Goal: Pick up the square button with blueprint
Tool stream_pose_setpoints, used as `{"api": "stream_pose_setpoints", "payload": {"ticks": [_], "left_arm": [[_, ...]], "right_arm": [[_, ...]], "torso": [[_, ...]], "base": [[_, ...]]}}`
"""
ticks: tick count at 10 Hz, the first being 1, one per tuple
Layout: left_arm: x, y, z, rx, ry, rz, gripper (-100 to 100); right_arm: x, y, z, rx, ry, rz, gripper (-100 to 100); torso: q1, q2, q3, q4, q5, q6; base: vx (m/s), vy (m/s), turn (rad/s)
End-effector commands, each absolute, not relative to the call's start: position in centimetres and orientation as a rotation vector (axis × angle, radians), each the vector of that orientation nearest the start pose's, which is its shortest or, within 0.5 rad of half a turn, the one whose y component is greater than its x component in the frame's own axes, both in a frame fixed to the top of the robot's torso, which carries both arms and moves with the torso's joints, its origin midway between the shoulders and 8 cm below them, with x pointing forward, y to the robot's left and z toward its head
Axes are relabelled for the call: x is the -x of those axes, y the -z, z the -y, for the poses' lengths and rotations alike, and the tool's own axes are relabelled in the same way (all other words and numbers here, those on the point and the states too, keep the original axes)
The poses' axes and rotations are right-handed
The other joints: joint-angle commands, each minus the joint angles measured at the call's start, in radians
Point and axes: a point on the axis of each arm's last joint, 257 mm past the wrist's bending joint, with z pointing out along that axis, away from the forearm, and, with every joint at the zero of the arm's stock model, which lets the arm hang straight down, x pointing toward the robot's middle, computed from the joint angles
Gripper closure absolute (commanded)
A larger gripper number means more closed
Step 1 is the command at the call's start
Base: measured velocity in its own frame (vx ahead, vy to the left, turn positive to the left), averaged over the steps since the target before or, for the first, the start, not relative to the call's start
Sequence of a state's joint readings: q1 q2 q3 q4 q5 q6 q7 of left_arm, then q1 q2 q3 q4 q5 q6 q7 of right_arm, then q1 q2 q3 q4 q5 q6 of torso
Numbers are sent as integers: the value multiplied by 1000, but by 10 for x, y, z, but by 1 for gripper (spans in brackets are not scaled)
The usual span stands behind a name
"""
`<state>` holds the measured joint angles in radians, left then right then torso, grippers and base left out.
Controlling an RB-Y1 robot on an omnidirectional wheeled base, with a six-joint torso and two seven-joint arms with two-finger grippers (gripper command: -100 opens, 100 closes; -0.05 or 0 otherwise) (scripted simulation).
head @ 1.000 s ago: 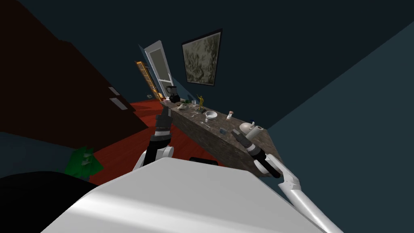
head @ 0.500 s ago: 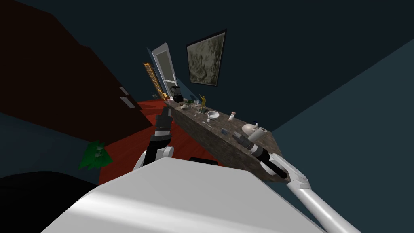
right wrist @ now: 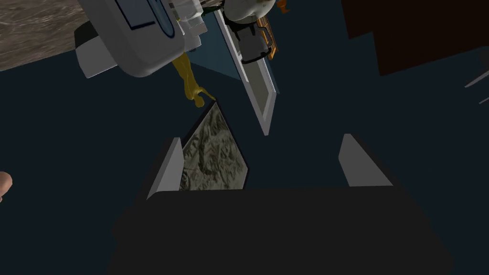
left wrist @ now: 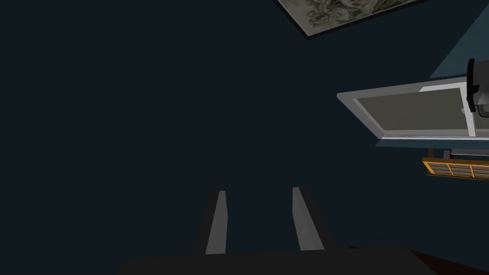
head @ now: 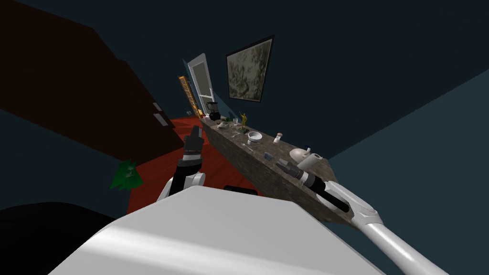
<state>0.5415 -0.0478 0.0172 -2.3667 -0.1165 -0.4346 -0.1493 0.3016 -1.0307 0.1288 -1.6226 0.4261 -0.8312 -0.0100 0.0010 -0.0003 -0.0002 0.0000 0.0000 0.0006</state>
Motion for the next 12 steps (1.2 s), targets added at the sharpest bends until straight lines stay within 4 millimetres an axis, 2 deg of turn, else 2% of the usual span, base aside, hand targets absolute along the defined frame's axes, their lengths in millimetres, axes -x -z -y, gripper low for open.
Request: {"api": "stream_pose_setpoints", "payload": {"ticks": [1,2,3,4,5,6,7,8,9,10,12], "left_arm": [[-335,-37,-281,574,1046,-685,0],[-335,-37,-281,574,1046,-685,0],[-335,-37,-281,574,1046,-685,0],[-335,-37,-281,574,1046,-685,0],[-335,-37,-281,574,1046,-685,0],[-335,-37,-281,574,1046,-685,0],[-335,-37,-281,574,1046,-685,0],[-335,-37,-281,574,1046,-685,0],[-335,-37,-281,574,1046,-685,0],[-335,-37,-281,574,1046,-685,0],[-335,-37,-281,574,1046,-685,0]], "right_arm": [[-364,223,306,452,-848,-1818,-100],[-364,222,308,464,-839,-1826,-100],[-360,234,324,489,-801,-1884,-100],[-360,233,325,497,-795,-1889,-100],[-354,244,341,515,-759,-1944,-100],[-354,243,343,527,-750,-1950,-100],[-348,253,360,546,-711,-2006,-100],[-348,252,362,554,-705,-2011,-100],[-342,261,378,572,-666,-2065,-100],[-342,260,380,579,-660,-2069,-100],[-327,273,413,614,-580,-2174,-100]], "torso": [[0,0,0,0,0,0],[1,0,0,0,0,-1],[1,0,0,0,0,0],[1,-1,0,0,0,-1],[1,0,0,0,0,0],[1,-1,0,0,0,-1],[1,0,0,0,0,0],[2,-1,0,0,0,-1],[1,-1,0,0,0,0],[2,0,0,0,0,0],[2,-1,-1,0,1,0]], "base": [[-4,26,183],[-3,19,77],[0,26,171],[0,22,77],[1,34,160],[0,26,97],[5,37,175],[4,31,82],[-2,46,174],[3,34,88],[10,56,209]]}}
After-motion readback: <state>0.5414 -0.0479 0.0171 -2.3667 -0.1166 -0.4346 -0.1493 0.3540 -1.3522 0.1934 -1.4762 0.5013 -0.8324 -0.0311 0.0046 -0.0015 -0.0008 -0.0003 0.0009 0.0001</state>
